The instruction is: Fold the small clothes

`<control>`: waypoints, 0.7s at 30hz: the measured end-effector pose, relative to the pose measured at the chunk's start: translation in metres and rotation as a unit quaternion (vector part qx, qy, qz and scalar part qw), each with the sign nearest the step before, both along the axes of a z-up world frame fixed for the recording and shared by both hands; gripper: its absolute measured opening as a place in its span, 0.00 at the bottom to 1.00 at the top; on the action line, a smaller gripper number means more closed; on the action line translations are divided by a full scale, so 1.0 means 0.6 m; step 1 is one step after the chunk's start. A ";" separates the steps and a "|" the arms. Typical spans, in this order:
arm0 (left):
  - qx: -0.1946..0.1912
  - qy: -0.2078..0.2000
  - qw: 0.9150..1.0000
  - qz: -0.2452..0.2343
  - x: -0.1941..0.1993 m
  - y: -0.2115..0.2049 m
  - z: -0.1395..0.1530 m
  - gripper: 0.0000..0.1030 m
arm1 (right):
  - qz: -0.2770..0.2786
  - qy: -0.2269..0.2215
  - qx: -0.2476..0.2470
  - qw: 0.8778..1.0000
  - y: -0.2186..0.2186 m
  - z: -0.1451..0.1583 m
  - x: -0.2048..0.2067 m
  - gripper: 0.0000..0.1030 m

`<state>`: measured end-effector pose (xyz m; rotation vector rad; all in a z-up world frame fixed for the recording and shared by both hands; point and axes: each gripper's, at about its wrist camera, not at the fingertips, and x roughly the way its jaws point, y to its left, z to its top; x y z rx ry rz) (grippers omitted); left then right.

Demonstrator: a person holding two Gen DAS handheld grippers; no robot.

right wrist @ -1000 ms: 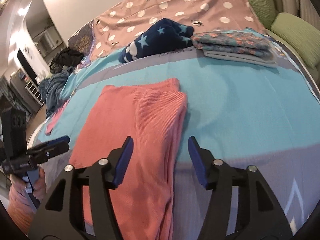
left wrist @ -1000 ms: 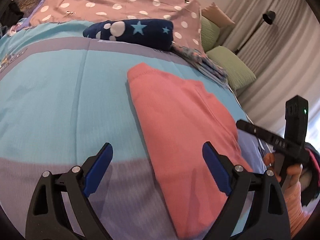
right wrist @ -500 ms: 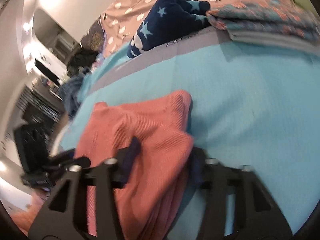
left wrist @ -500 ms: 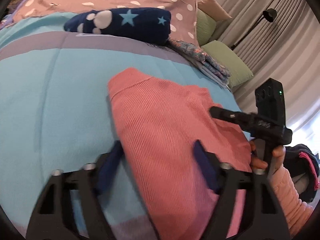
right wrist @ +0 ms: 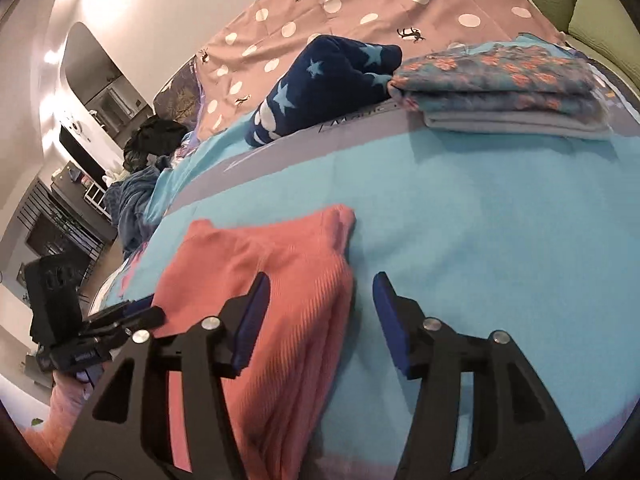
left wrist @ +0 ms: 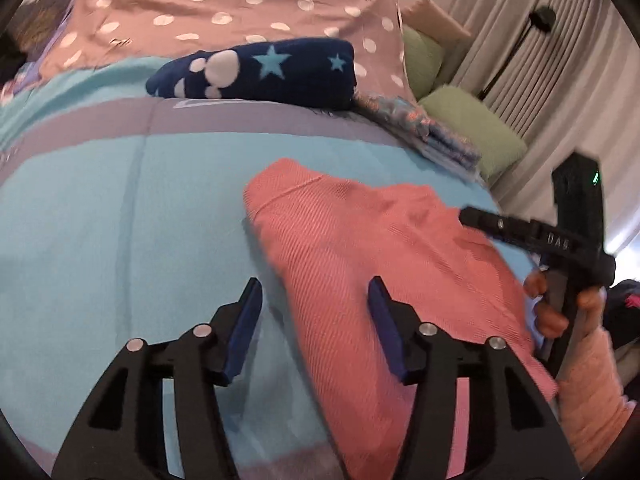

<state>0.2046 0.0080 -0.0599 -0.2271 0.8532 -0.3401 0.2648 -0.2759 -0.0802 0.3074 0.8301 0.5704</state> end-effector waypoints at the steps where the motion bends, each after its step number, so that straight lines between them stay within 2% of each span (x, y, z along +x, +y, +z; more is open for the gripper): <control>1: 0.000 0.000 1.000 -0.001 -0.009 0.004 0.003 0.63 | 0.001 -0.002 -0.007 1.000 -0.005 0.000 -0.010 0.57; 3: 0.008 -0.001 1.000 0.000 -0.041 0.013 0.005 0.67 | 0.008 -0.002 -0.022 1.000 -0.012 -0.003 -0.035 0.59; 6: 0.009 -0.004 1.000 -0.013 -0.096 0.022 0.010 0.67 | 0.009 0.001 -0.030 1.000 -0.019 -0.009 -0.074 0.60; 9: 0.021 -0.014 0.999 -0.043 -0.164 0.012 0.015 0.67 | 0.002 -0.006 -0.012 1.000 -0.033 -0.006 -0.122 0.61; 12: 0.062 -0.022 0.994 -0.088 -0.226 -0.015 0.009 0.67 | 0.008 -0.016 0.009 1.000 -0.039 0.001 -0.165 0.65; 15: 0.133 -0.024 0.983 -0.121 -0.267 -0.052 -0.012 0.68 | 0.014 -0.025 -0.010 1.000 -0.029 0.002 -0.192 0.68; 17: 0.171 -0.029 0.978 -0.118 -0.272 -0.067 -0.024 0.68 | 0.014 -0.025 -0.020 0.999 -0.024 0.001 -0.202 0.68; 21: 0.161 -0.024 0.984 -0.068 -0.255 -0.062 -0.017 0.68 | 0.008 -0.014 -0.006 1.000 -0.028 -0.004 -0.221 0.69</control>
